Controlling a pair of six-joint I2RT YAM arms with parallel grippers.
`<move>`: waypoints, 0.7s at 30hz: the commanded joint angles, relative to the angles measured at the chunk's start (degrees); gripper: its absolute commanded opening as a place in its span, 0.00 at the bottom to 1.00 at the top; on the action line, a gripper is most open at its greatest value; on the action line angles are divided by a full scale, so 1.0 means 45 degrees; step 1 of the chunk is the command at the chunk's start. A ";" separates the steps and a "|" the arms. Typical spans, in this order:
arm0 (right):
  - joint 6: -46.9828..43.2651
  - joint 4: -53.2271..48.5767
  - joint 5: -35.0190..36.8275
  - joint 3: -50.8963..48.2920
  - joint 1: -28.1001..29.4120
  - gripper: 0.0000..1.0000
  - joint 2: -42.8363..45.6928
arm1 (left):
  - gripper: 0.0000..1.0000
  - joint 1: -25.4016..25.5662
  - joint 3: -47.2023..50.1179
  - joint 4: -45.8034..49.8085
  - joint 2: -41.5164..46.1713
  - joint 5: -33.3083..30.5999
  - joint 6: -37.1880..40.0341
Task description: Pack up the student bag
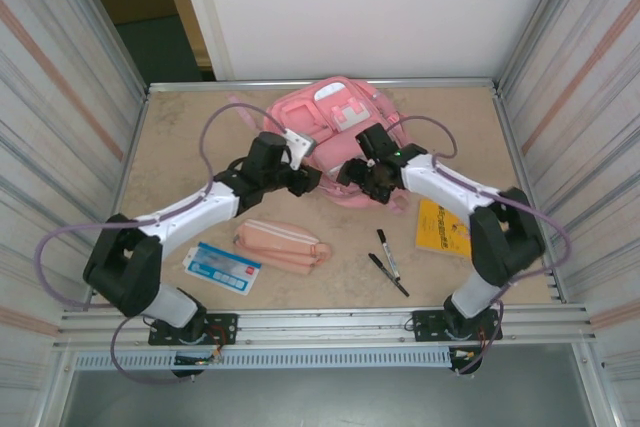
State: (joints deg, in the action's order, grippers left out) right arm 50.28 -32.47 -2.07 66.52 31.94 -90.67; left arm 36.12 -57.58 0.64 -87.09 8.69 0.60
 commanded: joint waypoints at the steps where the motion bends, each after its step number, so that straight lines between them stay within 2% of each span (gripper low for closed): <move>1: -0.1906 -0.0749 0.2611 -0.0499 -0.0406 0.99 0.2201 | 0.50 0.0514 -0.1108 -0.0191 -0.0918 0.0343 0.2707; 4: -0.2536 -0.1157 0.3212 -0.0898 -0.1422 0.99 0.3444 | 0.52 0.1099 -0.1728 -0.1079 -0.2007 0.0126 0.4404; 6: -0.2740 -0.1433 0.3183 -0.1061 -0.2430 0.99 0.4036 | 0.58 0.1443 -0.2541 -0.0933 -0.2932 -0.0268 0.5217; 10: -0.3392 -0.1242 0.1330 -0.1465 -0.4340 0.99 0.4909 | 0.75 0.1897 -0.4637 0.0696 -0.4810 -0.1403 0.5754; 13: -0.3651 -0.0815 0.0299 -0.1942 -0.5293 0.99 0.5577 | 0.78 0.2170 -0.6167 0.1831 -0.6269 -0.2654 0.5844; 14: -0.3677 -0.0677 0.0041 -0.2089 -0.5555 0.99 0.5738 | 0.88 0.2269 -0.6607 0.2112 -0.6701 -0.3359 0.5805; 17: -0.3713 -0.0436 -0.0569 -0.2366 -0.5906 0.99 0.5968 | 0.88 0.2494 -0.7663 0.2625 -0.7946 -0.4867 0.6055; 19: -0.3694 -0.0480 -0.0392 -0.2472 -0.5914 1.00 0.5971 | 0.88 0.2528 -0.8212 0.2878 -0.8571 -0.5337 0.5993; 21: -0.3833 -0.0328 -0.0650 -0.2593 -0.5928 0.97 0.5916 | 0.78 0.2521 -0.8841 0.3474 -0.9038 -0.5543 0.5921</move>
State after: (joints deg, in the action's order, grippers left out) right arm 35.22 -35.18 -2.09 55.79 5.50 -64.77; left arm 47.18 -93.89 10.33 -125.45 -9.74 25.61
